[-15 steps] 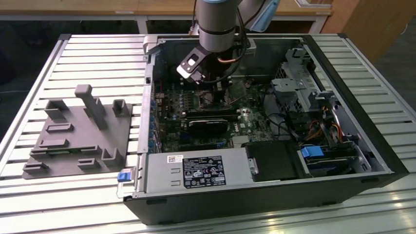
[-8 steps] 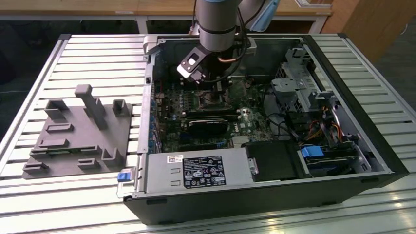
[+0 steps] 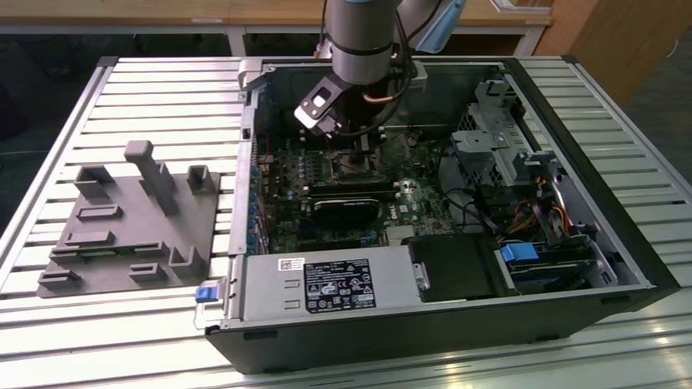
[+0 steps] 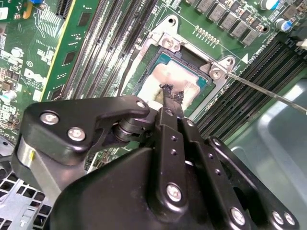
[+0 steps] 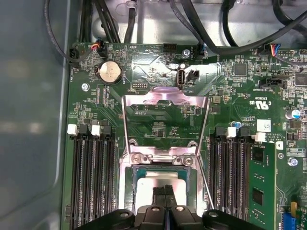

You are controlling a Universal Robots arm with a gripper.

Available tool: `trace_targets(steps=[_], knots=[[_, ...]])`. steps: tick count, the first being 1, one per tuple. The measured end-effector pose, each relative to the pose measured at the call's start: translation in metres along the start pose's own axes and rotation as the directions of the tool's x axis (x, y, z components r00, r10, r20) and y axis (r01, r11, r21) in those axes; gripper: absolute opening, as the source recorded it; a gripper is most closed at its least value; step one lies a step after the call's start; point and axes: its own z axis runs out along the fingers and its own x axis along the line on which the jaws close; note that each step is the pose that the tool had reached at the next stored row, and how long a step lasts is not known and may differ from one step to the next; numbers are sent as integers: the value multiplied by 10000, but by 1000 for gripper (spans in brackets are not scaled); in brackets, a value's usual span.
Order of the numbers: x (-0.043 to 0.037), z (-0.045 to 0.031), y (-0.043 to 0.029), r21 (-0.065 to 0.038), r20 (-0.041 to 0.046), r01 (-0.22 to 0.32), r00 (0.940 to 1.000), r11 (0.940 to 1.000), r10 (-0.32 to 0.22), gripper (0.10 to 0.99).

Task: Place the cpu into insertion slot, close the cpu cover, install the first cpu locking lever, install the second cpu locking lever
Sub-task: 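Place the cpu into insertion slot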

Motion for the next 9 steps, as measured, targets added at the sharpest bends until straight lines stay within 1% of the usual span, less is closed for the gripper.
trace_targets(steps=[9], knots=[[1,-45,3,-1,-53,-3,10000,10000,3,106]])
